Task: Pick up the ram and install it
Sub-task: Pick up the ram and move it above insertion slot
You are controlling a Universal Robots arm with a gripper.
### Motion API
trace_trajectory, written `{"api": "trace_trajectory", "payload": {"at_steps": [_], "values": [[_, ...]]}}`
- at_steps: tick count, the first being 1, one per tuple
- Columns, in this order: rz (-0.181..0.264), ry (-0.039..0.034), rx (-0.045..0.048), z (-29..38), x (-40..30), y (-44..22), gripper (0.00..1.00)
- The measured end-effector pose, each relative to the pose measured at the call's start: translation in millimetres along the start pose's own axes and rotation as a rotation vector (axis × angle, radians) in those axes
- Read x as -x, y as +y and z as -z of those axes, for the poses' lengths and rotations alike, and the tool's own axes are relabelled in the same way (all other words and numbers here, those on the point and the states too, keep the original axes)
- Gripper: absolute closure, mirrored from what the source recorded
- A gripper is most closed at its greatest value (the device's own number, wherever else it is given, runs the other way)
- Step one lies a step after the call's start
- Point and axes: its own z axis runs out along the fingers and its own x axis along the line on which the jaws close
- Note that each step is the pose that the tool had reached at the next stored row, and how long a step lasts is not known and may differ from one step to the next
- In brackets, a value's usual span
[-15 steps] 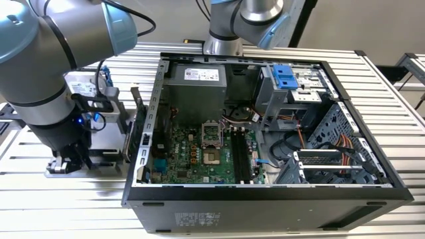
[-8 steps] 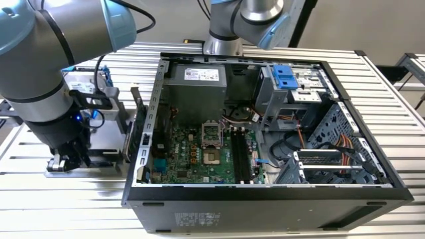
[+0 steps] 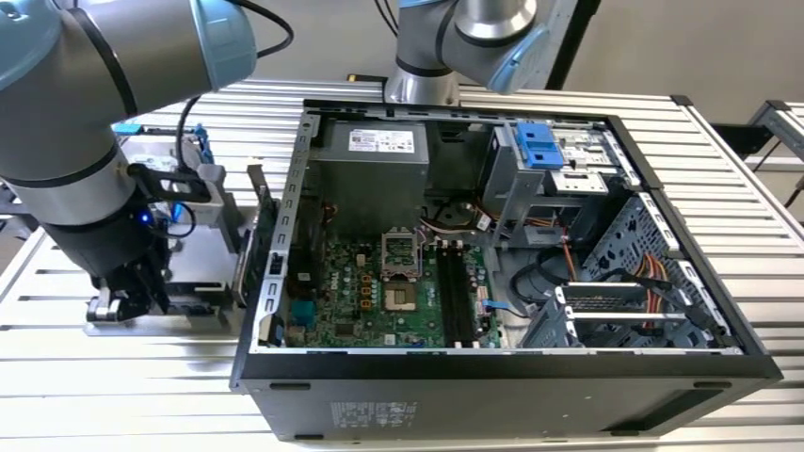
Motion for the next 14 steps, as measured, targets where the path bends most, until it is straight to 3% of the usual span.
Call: {"api": "trace_trajectory", "payload": {"at_steps": [14], "values": [[0.0,0.0003,0.0002,8.3,-0.3,0.4,1.0]]}}
